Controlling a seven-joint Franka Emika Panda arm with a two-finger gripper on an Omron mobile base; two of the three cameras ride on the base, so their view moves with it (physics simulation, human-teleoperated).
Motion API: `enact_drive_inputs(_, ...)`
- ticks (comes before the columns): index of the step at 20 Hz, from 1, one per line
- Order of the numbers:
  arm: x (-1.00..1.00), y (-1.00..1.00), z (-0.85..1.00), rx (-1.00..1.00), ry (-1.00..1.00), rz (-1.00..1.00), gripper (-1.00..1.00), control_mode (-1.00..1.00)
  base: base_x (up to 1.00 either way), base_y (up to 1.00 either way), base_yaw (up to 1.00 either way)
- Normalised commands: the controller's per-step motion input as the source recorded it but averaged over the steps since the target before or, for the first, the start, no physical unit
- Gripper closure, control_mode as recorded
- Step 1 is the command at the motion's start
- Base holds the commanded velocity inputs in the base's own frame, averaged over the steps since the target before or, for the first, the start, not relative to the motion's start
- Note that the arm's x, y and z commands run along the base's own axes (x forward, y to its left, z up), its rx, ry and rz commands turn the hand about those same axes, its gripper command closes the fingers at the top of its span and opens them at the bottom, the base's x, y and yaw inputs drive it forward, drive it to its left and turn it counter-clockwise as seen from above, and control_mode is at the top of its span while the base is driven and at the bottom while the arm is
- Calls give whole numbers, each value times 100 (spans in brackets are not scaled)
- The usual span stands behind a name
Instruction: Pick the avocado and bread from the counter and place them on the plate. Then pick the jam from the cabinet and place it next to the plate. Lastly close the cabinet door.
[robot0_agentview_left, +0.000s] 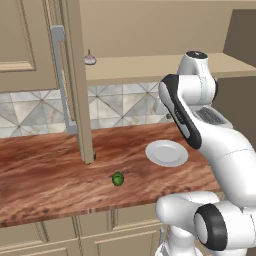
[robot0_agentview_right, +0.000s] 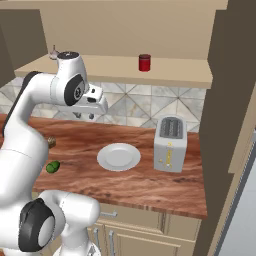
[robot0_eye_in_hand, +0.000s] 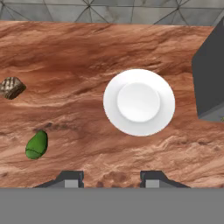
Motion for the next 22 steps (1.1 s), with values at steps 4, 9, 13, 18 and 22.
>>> enact_drive_inputs(4, -7, 1, -5, 0, -1, 0, -100, -100, 0, 0, 0)
enact_drive_inputs(9, -28, 8, -22, -2, -2, 0, -100, -100, 0, 0, 0)
enact_drive_inputs(13, -20, 9, -18, 0, 0, 0, -100, -100, 0, 0, 0)
enact_drive_inputs(18, -3, 8, -13, 6, 2, 0, -100, -100, 0, 0, 0)
enact_drive_inputs(22, 0, 20, -14, 4, 7, 0, -100, -100, 0, 0, 0)
